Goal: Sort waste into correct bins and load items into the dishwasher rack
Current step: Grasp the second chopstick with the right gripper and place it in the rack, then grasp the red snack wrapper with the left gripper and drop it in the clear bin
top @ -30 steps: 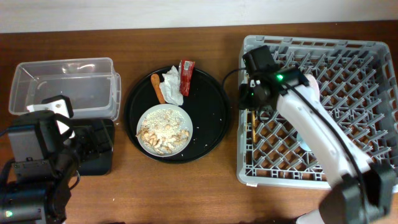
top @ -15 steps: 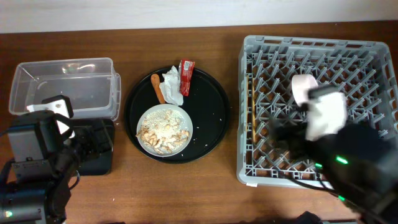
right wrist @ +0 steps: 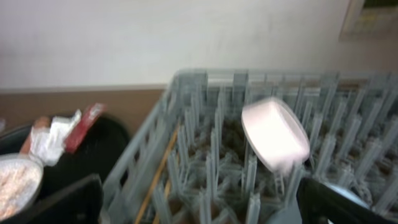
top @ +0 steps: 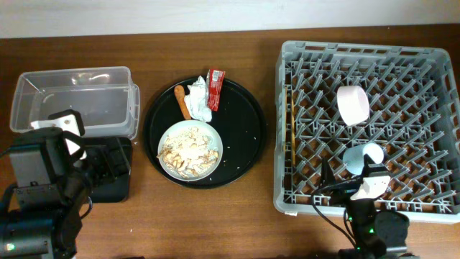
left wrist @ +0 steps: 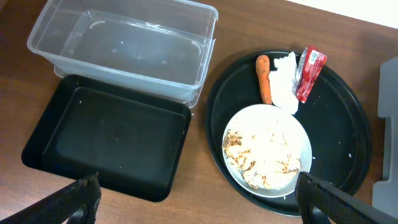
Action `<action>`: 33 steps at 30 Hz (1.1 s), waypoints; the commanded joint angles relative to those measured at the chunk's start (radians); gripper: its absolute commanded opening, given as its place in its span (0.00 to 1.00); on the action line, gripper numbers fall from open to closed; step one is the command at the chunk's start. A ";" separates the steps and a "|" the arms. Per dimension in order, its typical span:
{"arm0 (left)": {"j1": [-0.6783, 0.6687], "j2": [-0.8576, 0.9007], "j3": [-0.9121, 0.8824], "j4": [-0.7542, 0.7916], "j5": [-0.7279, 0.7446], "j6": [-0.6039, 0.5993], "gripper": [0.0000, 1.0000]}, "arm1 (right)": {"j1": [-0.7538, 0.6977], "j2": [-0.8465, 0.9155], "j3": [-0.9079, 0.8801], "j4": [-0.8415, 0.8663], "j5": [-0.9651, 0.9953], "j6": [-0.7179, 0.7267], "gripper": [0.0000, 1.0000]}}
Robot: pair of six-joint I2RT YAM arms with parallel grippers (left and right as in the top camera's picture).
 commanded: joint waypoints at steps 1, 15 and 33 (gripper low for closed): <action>0.002 -0.004 0.007 0.000 -0.007 -0.012 0.99 | -0.018 -0.021 -0.129 0.136 -0.027 -0.006 0.98; 0.002 -0.004 0.007 0.000 -0.007 -0.012 0.99 | -0.015 -0.019 -0.165 0.181 -0.026 -0.007 0.98; -0.497 0.830 0.003 0.735 0.019 0.121 0.77 | -0.015 -0.019 -0.165 0.181 -0.026 -0.007 0.98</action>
